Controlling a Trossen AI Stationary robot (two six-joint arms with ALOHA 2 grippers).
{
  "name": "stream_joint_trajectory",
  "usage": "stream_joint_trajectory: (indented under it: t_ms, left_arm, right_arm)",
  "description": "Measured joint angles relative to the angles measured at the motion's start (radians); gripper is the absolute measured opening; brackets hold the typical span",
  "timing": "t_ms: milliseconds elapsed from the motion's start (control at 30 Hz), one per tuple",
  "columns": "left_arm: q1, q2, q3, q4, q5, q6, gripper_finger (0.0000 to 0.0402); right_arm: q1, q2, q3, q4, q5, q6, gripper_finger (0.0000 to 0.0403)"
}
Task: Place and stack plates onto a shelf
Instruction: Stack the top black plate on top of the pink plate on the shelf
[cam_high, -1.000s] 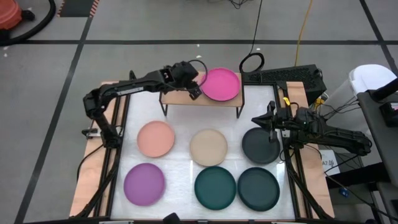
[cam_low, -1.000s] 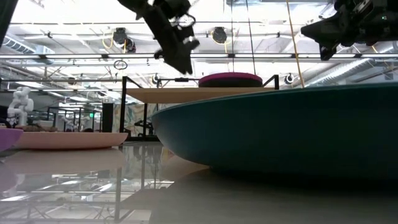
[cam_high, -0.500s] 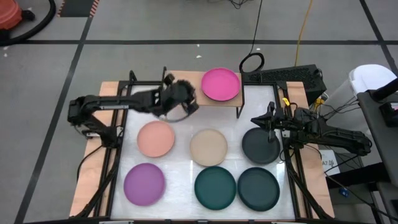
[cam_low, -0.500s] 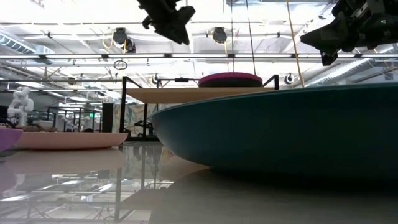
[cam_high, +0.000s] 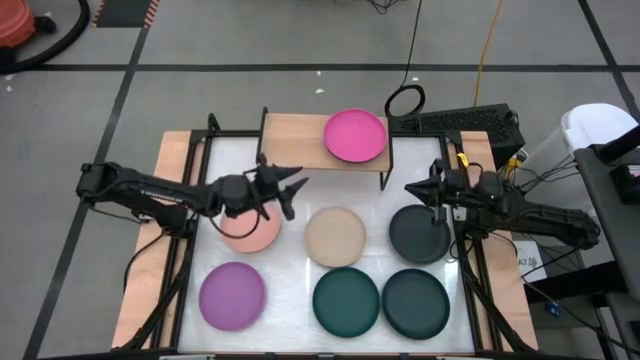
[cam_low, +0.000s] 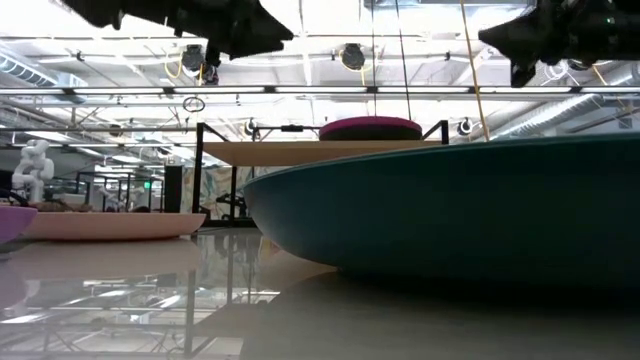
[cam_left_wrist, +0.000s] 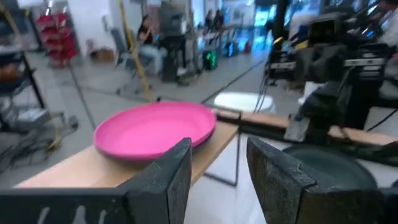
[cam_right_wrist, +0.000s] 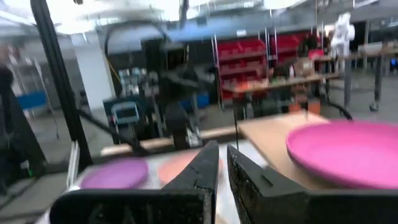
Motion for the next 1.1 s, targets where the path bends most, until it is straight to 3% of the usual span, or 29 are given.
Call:
stream_joint_trajectory:
  t_ms: [267, 467, 600, 800, 967, 1100]
  left_arm:
    - [-0.001, -0.006, -0.012, 0.05, 0.002, 0.074, 0.0161]
    - [0.002, -0.006, -0.012, 0.046, 0.003, 0.074, 0.0161]
    - [0.002, -0.006, -0.012, 0.046, 0.003, 0.069, 0.0161]
    - [0.002, -0.006, -0.012, 0.042, 0.003, 0.056, 0.0161]
    - [0.002, -0.006, -0.012, 0.04, 0.003, 0.051, 0.0161]
    - [0.002, -0.005, -0.012, 0.039, 0.004, 0.046, 0.0161]
  right_arm:
    - [0.0, 0.272, 0.153, -0.154, -0.005, 0.032, 0.002]
    - [0.0, 0.464, 0.366, -0.479, -0.007, -0.051, 0.002]
    - [0.0, 0.524, 0.446, -0.718, -0.007, -0.141, 0.002]
    - [0.0, 0.545, 0.449, -1.018, -0.003, -0.177, 0.002]
    - [0.0, 0.573, 0.449, -1.016, -0.007, -0.13, 0.003]
    - [-0.002, 0.643, 0.449, -1.007, -0.004, -0.088, 0.007]
